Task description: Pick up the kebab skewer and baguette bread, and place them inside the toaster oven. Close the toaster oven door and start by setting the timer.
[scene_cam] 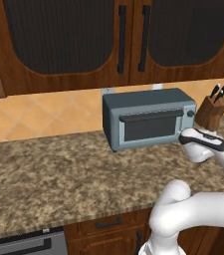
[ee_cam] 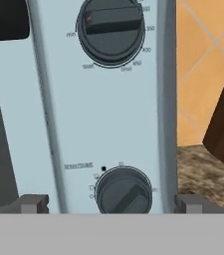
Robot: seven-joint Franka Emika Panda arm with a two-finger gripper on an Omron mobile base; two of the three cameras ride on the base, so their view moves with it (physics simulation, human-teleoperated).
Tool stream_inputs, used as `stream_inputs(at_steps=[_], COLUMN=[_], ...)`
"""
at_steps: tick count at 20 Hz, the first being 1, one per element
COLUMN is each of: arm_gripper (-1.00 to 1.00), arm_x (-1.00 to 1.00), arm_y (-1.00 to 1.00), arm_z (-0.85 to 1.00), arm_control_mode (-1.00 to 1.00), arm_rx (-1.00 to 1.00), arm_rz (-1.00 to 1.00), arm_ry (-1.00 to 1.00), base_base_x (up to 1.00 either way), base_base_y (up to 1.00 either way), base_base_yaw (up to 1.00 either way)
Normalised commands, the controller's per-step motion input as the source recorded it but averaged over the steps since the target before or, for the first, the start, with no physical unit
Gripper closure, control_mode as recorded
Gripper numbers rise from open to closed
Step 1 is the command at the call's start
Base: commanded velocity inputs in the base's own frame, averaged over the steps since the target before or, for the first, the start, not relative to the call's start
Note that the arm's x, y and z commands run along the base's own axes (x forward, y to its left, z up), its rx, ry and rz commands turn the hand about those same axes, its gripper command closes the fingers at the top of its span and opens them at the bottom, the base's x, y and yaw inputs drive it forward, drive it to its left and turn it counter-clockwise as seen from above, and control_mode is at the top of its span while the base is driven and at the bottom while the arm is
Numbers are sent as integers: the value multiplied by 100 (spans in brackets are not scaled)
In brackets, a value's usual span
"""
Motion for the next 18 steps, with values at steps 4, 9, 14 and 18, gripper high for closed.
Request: stream_inputs(at_steps=[4, 9, 14, 18], arm_gripper=[-100, -100, -100, -100], arm_x=[4, 12, 4, 0], arm_y=[0, -1, 0, -4], arm_z=[-2, 0, 0, 0], arm_control_mode=[-100, -100, -100, -100], arm_rx=[0, 0, 0, 0], arm_rz=[0, 0, 0, 0], arm_ry=[0, 0, 0, 0], base_base_x=[0, 0, 0, 0], base_base_y=[0, 0, 0, 0], base_base_yaw=[0, 0, 0, 0])
